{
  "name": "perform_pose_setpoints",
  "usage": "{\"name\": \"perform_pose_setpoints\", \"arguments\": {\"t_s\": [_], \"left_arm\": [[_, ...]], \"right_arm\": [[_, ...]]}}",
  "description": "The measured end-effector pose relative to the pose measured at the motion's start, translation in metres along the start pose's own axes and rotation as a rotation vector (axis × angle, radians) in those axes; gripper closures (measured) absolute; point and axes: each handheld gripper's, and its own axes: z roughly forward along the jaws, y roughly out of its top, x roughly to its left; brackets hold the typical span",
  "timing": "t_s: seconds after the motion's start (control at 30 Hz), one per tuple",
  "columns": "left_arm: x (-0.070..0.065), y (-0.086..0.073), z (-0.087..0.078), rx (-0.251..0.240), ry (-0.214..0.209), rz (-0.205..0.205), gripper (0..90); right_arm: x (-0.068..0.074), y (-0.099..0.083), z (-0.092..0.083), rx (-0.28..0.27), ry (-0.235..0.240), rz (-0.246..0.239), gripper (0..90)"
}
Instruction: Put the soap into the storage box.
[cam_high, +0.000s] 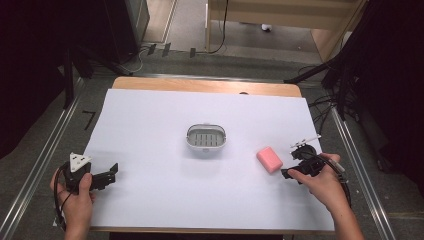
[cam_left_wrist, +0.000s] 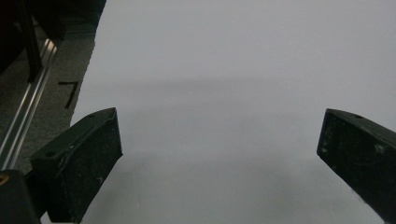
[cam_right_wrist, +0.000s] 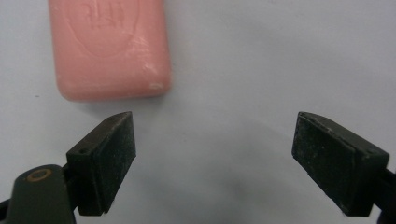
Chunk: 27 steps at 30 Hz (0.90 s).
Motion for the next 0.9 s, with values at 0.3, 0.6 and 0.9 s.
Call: {"name": "perform_pose_setpoints", "arguments": {"t_s": [0.3,0.6,0.9], "left_arm": [[0.0,0.0,0.0,0.0,-0.001,-0.001,0.1],[0.0,0.0,0.0,0.001,-0.002,0.0,0.1],[0.0,0.0,0.0,0.002,-0.001,-0.002,0.1]], "right_arm": [[0.012,0.018,0.0,0.021,0.035,-0.005,14.4],[0.021,0.031,0.001,0.029,0.052,0.003,14.4],[0.032,0.047,0.01,0.042,0.082,0.029,14.9]]}}
